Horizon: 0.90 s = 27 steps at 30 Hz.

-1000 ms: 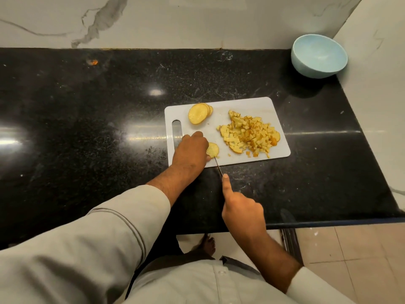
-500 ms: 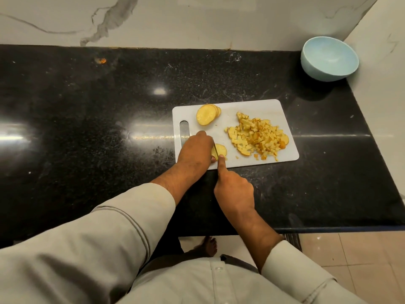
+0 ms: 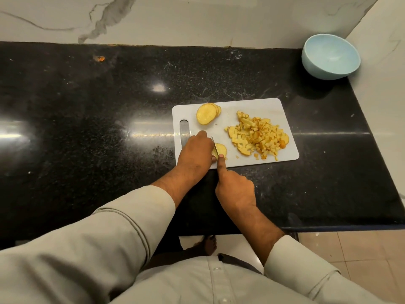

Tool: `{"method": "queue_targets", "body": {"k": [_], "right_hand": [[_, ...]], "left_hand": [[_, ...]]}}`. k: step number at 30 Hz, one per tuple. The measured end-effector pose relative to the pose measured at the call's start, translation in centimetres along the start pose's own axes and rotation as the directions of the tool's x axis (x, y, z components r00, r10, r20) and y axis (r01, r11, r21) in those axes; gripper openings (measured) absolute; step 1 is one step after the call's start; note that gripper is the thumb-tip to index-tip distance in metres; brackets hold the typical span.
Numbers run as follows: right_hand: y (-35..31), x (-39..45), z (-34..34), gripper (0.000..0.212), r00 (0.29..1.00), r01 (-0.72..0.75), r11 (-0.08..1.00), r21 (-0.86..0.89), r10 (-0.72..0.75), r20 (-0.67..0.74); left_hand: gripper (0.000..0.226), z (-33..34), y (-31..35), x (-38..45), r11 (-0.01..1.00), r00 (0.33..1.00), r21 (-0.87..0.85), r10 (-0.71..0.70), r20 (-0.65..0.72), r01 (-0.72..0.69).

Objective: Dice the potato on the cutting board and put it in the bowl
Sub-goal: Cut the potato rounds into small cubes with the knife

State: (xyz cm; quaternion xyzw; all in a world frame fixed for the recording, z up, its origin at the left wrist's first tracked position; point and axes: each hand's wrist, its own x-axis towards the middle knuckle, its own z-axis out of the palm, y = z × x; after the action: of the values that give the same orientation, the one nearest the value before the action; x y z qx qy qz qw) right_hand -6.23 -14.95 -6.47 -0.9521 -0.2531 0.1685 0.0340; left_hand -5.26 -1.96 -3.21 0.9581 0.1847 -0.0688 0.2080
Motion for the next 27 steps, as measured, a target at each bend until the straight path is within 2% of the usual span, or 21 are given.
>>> {"method": "queue_targets", "body": {"k": [3,7,11,14,18,23,27], "right_hand": [[1.0,-1.9,0.1,0.073,1.000,0.012,1.000,-0.004,-0.011,0.009],[2.2,-5.1,0.9,0.073,0.999,0.030,0.999,-0.014,-0.030,0.011],[4.0,-7.9,1.2,0.067,0.999,0.038,0.999,0.000,-0.038,-0.005],[3.5,-7.2,0.3,0.063,0.998,0.026,1.000,0.013,-0.025,-0.062],[1.2,-3.7,-0.6,0.066,0.994,0.022,1.000,-0.008,-0.023,-0.104],[-0.8,-1.1,-0.2,0.069,0.996,0.025,1.000,0.006,-0.024,-0.086],[-0.9,-0.4,0.4,0.070,0.994,0.010,1.000,0.012,-0.009,-0.106]], "left_hand": [[0.026,0.4,-0.1,0.0,0.997,0.999,-0.070,-0.047,-0.027,0.045],[0.024,0.8,-0.2,-0.1,0.998,0.998,-0.061,-0.023,-0.057,0.020],[0.015,1.2,-1.0,0.0,0.965,0.993,-0.243,-0.108,-0.036,0.096],[0.034,1.6,-1.7,0.0,0.918,0.980,-0.354,-0.197,-0.019,0.177],[0.035,1.7,-1.9,0.2,0.901,0.977,-0.394,-0.212,-0.030,0.183],[0.025,1.0,-1.6,0.5,0.908,0.974,-0.358,-0.226,0.017,0.217],[0.023,0.5,-1.1,0.0,0.957,0.987,-0.245,-0.160,0.008,0.157]]}}
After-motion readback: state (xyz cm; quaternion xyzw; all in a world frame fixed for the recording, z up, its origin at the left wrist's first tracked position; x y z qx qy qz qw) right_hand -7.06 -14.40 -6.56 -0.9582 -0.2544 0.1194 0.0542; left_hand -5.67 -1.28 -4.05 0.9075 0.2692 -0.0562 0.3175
